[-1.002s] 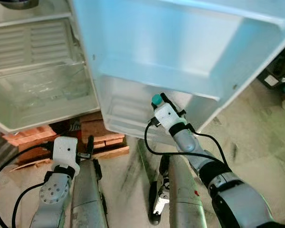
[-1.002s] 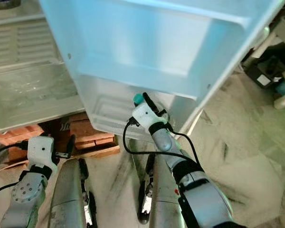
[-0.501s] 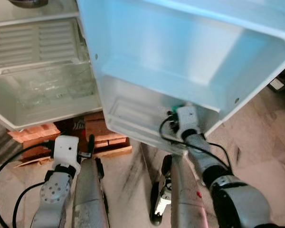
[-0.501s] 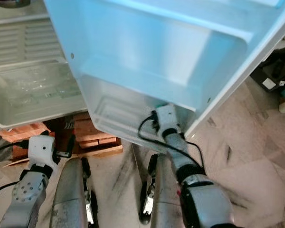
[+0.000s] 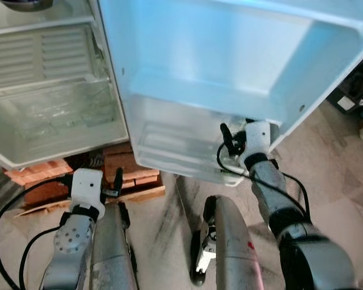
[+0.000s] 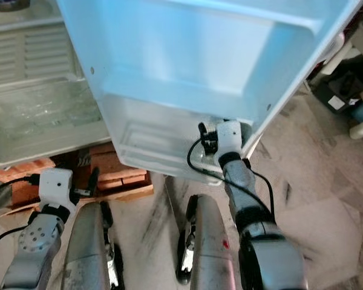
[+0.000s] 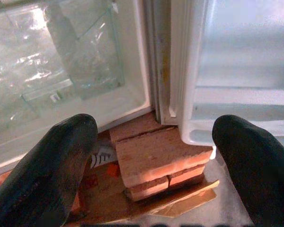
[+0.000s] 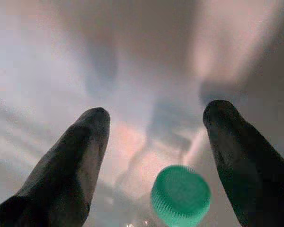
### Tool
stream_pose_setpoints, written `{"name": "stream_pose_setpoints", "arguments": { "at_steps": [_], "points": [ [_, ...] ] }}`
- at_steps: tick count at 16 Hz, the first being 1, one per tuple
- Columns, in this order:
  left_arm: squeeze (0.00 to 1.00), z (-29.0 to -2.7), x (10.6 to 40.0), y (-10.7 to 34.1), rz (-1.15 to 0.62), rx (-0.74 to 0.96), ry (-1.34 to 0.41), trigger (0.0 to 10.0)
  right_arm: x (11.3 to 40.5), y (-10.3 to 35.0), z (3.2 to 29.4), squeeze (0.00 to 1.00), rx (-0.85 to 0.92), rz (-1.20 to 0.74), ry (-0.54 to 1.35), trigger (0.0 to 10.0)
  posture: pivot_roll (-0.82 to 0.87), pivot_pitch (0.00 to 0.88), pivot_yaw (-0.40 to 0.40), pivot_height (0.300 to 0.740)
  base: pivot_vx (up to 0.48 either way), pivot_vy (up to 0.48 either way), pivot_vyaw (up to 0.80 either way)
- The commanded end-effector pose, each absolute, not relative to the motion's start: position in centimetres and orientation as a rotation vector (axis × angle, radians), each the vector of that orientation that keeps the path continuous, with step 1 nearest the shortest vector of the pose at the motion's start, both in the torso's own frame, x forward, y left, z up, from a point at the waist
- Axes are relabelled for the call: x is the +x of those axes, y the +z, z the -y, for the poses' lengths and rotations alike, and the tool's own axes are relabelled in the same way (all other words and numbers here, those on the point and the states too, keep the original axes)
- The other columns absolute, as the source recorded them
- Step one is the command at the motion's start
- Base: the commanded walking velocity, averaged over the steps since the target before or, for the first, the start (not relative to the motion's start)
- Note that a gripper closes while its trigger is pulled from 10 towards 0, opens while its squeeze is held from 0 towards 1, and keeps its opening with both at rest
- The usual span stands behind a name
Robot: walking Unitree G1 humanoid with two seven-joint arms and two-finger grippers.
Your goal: Restocking fridge
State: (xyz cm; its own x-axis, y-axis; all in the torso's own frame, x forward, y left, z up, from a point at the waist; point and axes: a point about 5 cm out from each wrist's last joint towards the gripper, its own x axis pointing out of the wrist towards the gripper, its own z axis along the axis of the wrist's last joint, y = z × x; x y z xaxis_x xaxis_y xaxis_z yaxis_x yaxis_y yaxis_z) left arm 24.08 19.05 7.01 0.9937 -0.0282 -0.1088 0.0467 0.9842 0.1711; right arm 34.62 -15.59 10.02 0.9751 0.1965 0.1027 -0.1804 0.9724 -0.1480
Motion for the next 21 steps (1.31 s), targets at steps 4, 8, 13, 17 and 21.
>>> {"name": "stream_pose_setpoints", "arguments": {
  "at_steps": [4,8,13,17,21],
  "points": [
    [0.0,-19.0,23.8,6.2,-0.128,0.166,-0.026,10.0,31.9,10.9,16.0,1.0,-0.061,0.231,0.198,10.0,0.13,0.167,-0.081,0.533,0.0,0.0,0.0],
    [0.0,-19.1,23.5,5.8,-0.136,0.162,-0.032,10.0,26.6,9.5,15.2,0.85,0.029,0.169,0.212,10.0,0.11,0.141,-0.078,0.533,0.0,0.0,0.0],
    [0.0,-18.9,23.8,5.7,-0.133,0.153,-0.039,10.0,24.8,10.4,15.6,0.0,0.051,0.133,0.167,10.0,0.1,0.125,-0.072,0.543,0.0,0.0,0.0],
    [0.0,-18.7,23.9,5.6,-0.131,0.148,-0.052,10.0,24.6,10.9,15.8,0.0,0.045,0.106,0.161,10.0,0.09,0.128,-0.07,0.593,0.0,0.0,0.0],
    [0.0,-18.6,23.8,5.5,-0.132,0.137,-0.052,10.0,25.0,11.3,15.7,0.0,0.04,0.104,0.163,10.0,0.1,0.128,-0.074,0.638,0.0,0.0,0.0]
  ]
}}
